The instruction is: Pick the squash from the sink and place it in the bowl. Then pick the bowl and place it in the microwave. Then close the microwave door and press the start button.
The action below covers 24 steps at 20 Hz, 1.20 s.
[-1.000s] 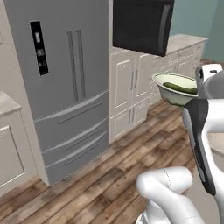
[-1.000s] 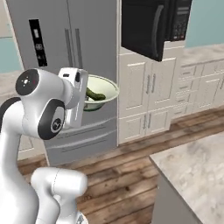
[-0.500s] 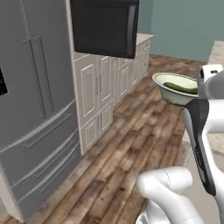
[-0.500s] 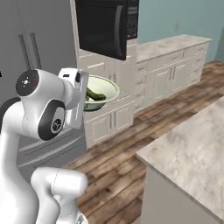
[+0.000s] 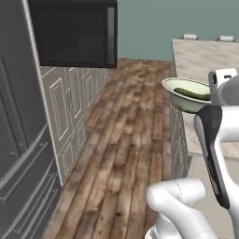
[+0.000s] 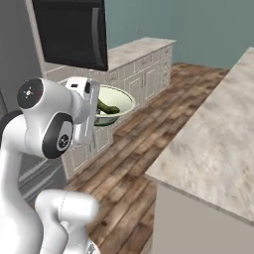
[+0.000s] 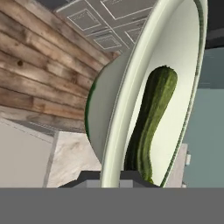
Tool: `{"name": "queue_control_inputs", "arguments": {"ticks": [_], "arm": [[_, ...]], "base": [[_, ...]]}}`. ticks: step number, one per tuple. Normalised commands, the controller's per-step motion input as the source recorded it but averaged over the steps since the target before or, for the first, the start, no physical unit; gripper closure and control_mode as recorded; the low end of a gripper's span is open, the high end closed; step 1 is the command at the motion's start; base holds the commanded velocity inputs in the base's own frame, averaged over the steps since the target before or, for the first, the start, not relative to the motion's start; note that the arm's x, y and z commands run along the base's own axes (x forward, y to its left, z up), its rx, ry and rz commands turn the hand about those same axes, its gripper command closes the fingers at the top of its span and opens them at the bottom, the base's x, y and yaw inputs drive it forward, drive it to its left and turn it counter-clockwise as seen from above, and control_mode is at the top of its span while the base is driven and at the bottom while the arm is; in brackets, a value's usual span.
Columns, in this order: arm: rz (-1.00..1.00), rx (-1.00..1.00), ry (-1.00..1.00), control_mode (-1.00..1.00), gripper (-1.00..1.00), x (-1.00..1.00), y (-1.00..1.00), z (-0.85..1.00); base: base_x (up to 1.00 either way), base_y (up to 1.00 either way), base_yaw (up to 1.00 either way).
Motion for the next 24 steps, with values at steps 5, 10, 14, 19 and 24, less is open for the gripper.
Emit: {"name": "queue_control_inputs", "arguments": {"ticks": [5,10,14,19,24], "arm": [[0.0,0.0,0.0,1.0,1.0,0.0,0.0,0.0],[0.0,0.0,0.0,1.0,1.0,0.0,0.0,0.0],[0.0,0.0,0.0,1.0,1.0,0.0,0.0,0.0],[0.0,0.0,0.0,1.0,1.0,0.0,0.0,0.0],[0.0,0.0,0.0,1.0,1.0,0.0,0.0,0.0]], "base": [[0.57,0.27,-0.5],[0.56,0.25,-0.46],[0.56,0.31,-0.38],[0.35,0.49,-0.3],[0.09,0.44,-0.2]]}}
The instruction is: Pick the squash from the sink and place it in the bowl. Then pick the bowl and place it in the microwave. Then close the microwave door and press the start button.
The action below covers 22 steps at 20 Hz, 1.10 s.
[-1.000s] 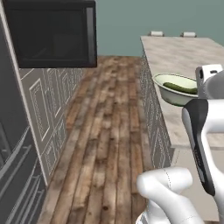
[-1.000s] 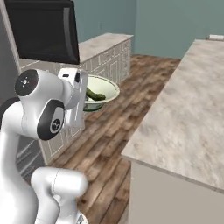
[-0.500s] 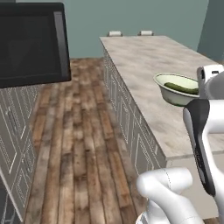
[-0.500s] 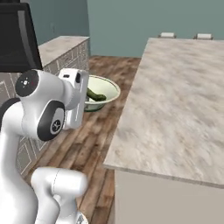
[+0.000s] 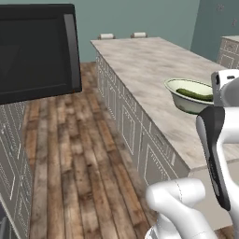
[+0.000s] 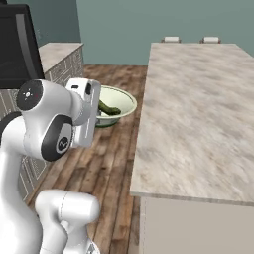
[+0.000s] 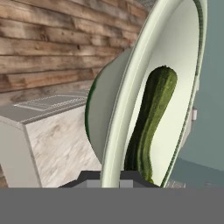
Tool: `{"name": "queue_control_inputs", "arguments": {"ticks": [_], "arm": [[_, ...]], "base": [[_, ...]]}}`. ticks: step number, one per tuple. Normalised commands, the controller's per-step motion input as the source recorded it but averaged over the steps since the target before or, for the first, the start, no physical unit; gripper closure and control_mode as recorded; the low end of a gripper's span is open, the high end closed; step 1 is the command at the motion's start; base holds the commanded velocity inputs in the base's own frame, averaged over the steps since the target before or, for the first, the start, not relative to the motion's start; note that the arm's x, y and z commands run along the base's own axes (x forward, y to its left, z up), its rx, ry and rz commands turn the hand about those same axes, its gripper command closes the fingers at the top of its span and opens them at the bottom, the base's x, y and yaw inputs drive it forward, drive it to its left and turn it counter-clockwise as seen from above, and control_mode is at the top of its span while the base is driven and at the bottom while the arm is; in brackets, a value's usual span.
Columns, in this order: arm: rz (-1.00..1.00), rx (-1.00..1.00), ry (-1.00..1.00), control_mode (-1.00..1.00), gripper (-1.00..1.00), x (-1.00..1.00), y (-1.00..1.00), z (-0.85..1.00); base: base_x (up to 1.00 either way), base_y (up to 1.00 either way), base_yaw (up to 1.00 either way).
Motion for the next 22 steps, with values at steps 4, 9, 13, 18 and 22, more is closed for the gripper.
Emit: {"name": "queue_control_inputs", "arguments": {"ticks": [4,9,13,18,22], "arm": [[0.0,0.0,0.0,1.0,1.0,0.0,0.0,0.0],[0.0,0.0,0.0,1.0,1.0,0.0,0.0,0.0],[0.0,0.0,0.0,1.0,1.0,0.0,0.0,0.0],[0.0,0.0,0.0,1.0,1.0,0.0,0.0,0.0],[0.0,0.0,0.0,1.0,1.0,0.0,0.0,0.0]], "base": [[0.35,0.0,-0.02],[0.4,0.16,0.01],[0.3,0.22,0.05],[0.57,0.05,0.03],[0.58,0.17,0.06]]}}
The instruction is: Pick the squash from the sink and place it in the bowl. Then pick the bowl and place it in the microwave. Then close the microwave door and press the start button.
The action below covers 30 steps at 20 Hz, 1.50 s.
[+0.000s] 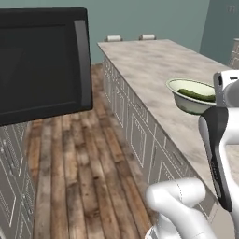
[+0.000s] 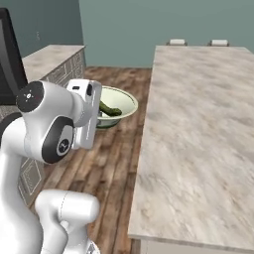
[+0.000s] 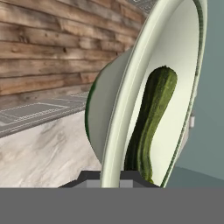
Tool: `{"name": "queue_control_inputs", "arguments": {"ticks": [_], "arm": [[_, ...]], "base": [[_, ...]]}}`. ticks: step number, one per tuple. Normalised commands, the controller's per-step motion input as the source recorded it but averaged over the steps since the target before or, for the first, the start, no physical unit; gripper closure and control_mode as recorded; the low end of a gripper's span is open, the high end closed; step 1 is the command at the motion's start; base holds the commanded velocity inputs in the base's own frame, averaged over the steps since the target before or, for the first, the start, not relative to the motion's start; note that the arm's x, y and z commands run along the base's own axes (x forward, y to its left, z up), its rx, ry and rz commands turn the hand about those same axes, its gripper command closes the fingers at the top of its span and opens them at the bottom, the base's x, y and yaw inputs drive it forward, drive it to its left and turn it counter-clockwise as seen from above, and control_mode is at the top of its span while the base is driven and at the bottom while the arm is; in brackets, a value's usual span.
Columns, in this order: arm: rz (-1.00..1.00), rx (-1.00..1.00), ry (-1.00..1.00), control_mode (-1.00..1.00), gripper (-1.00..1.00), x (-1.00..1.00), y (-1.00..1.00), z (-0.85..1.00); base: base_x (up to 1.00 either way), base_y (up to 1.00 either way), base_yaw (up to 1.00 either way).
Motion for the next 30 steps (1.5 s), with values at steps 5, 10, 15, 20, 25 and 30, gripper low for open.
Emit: {"name": "queue_control_inputs", "arguments": {"ticks": [5,10,15,20,25,30], "arm": [[0.0,0.0,0.0,1.0,1.0,0.0,0.0,0.0],[0.0,0.0,0.0,1.0,1.0,0.0,0.0,0.0],[0.0,0.0,0.0,1.0,1.0,0.0,0.0,0.0],[0.0,0.0,0.0,1.0,1.0,0.0,0.0,0.0],[0.0,0.0,0.0,1.0,1.0,0.0,0.0,0.0],[0.0,0.0,0.0,1.0,1.0,0.0,0.0,0.0]], "base": [[0.83,0.09,0.04],[0.85,0.1,0.02],[0.82,0.06,0.01],[0.74,0.11,0.03],[0.56,0.09,0.07],[0.18,0.01,0.34]]}}
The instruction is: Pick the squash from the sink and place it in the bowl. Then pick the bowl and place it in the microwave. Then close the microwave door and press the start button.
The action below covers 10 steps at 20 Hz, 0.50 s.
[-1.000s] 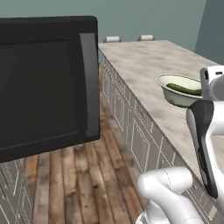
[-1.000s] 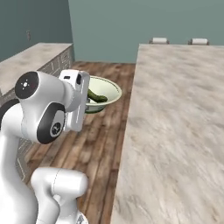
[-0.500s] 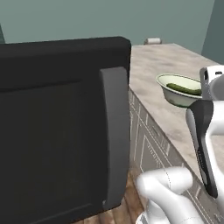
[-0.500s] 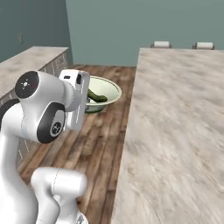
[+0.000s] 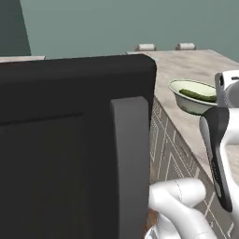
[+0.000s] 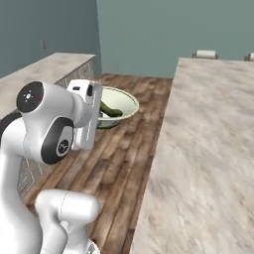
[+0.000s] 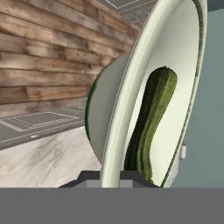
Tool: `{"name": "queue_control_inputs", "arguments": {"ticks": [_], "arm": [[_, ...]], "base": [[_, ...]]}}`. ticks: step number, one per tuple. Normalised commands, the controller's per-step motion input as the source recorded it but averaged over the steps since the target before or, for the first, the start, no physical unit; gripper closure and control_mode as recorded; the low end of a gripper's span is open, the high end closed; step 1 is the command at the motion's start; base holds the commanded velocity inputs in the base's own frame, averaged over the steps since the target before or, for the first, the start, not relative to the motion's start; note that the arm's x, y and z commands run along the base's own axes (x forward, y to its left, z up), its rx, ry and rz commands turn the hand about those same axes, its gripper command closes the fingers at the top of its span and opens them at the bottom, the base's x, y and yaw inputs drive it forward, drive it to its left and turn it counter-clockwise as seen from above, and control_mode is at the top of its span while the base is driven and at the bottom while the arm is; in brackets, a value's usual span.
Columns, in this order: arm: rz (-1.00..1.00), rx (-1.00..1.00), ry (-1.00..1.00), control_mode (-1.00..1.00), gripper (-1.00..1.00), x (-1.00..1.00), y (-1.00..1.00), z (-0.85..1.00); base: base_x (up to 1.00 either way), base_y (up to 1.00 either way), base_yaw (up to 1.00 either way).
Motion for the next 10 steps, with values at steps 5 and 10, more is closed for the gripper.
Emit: {"name": "queue_control_inputs", "arguments": {"ticks": [5,10], "arm": [[0.0,0.0,0.0,1.0,1.0,0.0,0.0,0.0],[0.0,0.0,0.0,1.0,1.0,0.0,0.0,0.0]], "base": [[0.02,0.0,0.52],[0.29,0.0,0.49]]}}
